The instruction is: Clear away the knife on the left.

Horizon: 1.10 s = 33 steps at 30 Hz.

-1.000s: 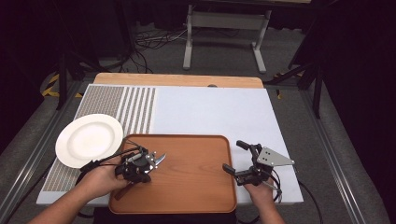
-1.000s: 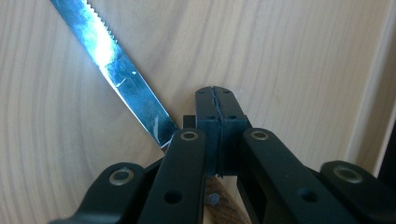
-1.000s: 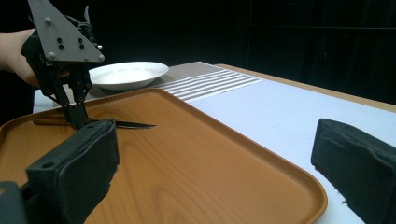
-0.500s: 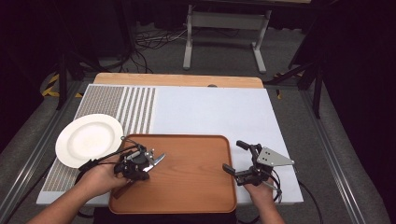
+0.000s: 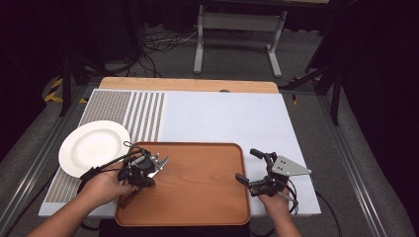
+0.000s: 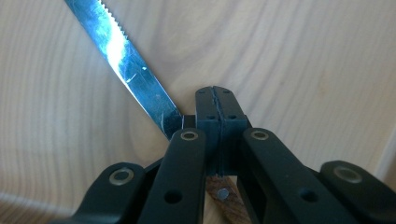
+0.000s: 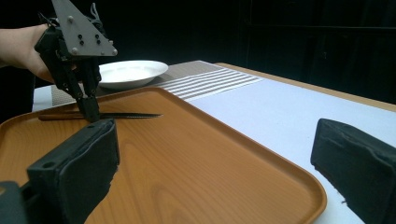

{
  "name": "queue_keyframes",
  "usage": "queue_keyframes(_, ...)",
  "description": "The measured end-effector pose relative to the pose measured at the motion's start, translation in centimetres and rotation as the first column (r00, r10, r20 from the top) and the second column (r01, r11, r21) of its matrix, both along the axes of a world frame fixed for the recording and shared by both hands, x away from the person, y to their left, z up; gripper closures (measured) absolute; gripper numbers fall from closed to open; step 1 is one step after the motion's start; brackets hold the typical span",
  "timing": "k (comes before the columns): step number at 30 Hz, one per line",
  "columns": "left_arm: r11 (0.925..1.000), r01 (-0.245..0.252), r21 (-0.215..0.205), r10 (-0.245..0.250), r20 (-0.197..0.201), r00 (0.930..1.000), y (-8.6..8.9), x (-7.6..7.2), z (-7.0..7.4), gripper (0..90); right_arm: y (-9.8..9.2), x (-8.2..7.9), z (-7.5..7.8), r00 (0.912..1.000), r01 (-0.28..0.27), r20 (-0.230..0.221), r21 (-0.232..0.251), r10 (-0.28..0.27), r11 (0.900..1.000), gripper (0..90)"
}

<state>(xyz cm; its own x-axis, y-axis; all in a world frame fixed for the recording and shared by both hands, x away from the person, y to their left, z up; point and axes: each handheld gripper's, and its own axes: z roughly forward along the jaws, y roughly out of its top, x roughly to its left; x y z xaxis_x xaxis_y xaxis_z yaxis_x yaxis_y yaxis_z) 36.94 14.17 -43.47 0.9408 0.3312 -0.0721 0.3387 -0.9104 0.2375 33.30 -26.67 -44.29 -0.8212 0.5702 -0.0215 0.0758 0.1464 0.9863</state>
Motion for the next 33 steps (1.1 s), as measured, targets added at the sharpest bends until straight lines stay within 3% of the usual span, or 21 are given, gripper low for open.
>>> queue_keyframes(15, 0.9972, -0.075, 0.005, 0.075, 0.006, 0.9972, 1.2, 0.5, -0.1, 90.0, 0.0, 0.0, 0.0, 1.0, 0.002, 0.0, 0.0, -0.002, 1.0, 2.0)
queue_keyframes(33, 0.9895, -0.145, 0.002, 0.145, -0.019, 0.9893, 2.9, 1.2, -0.1, 90.0, 0.0, 0.0, 0.0, 1.0, 0.004, 0.001, 0.0, -0.004, 1.0, 2.1)
